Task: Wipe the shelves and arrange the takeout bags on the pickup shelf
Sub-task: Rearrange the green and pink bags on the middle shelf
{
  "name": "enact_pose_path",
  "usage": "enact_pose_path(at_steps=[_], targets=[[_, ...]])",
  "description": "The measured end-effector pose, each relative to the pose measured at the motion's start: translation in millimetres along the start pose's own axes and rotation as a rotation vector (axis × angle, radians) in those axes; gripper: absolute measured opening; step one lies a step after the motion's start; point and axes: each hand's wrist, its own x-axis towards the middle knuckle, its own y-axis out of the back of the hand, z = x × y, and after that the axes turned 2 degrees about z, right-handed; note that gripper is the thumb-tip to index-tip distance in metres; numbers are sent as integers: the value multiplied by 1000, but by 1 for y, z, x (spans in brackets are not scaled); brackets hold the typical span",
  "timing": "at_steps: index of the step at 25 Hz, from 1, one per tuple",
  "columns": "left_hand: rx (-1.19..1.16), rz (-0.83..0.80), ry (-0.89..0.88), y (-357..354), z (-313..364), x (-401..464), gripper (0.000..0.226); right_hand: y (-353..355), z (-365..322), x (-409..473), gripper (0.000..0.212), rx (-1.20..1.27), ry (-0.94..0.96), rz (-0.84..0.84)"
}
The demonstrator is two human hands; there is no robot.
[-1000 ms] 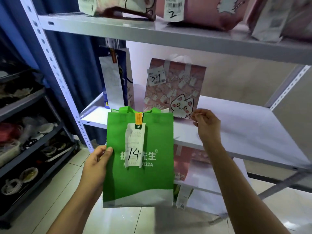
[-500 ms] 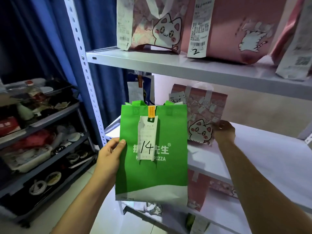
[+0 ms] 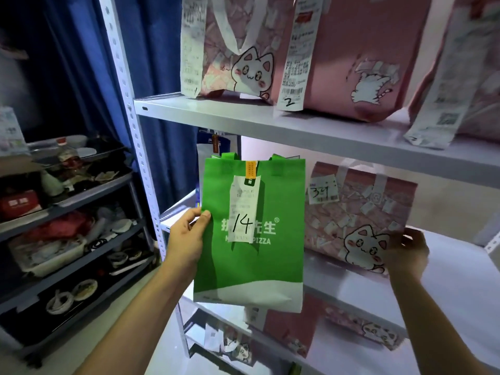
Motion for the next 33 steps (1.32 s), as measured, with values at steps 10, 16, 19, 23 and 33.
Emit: enact_pose_path(at_steps=[10,16,19,23,33], targets=[[-44,-21,-43,-71,-45,25,21,121,54,26,16,21,-33,98],[-19,-125,-58,-111,-65,61,19,131,60,4,11,95,-31,176],[69,-147,-86,-125,-72,87,21,129,65,-9,14,46,-37,180],[255,-228,-113,-133,-80,116,23,125,72,-17,10,-34,-49,213],[460,-464,-142,-69,-147,94,57,97,58,-10,26,-103,-100,235]])
